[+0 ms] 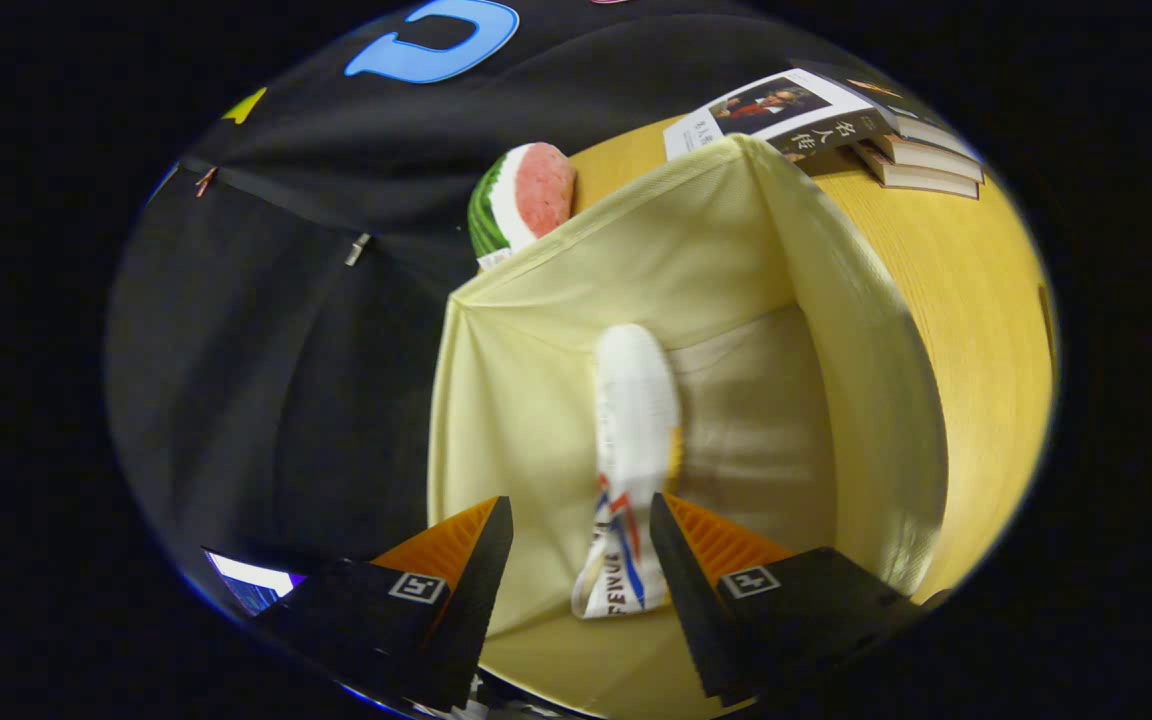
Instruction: Open the storage box then place both shoes into the box .Put the left shoe in first, then the right shoe, with the right side of both shoes facing outward in a uniform manner.
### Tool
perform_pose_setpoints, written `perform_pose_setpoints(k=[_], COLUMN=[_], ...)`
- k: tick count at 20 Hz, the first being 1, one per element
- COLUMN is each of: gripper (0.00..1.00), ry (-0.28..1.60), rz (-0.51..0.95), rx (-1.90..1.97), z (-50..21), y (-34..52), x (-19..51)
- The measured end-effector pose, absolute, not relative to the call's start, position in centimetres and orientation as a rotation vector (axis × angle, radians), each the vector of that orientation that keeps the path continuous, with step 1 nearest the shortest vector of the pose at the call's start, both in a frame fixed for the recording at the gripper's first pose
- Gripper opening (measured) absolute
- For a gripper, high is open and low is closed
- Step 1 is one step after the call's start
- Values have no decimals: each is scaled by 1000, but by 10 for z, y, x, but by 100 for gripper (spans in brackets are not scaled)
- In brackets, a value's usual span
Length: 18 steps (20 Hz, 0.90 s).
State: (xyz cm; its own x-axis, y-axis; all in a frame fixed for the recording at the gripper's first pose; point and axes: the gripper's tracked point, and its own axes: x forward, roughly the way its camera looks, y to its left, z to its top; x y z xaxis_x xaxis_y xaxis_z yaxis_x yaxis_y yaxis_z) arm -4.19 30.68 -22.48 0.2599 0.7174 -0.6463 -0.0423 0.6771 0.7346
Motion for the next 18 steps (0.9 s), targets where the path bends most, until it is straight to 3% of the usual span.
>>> perform_pose_setpoints(k=[2, 5, 10, 18], gripper=[99, 99, 99, 99], ry=[1151, 996, 787, 831], rz=[586, 572, 403, 122], rx=[626, 561, 383, 244], z=[-212, -179, -150, -209], y=[294, 253, 125, -102], x=[-39, -27, -3, -15])
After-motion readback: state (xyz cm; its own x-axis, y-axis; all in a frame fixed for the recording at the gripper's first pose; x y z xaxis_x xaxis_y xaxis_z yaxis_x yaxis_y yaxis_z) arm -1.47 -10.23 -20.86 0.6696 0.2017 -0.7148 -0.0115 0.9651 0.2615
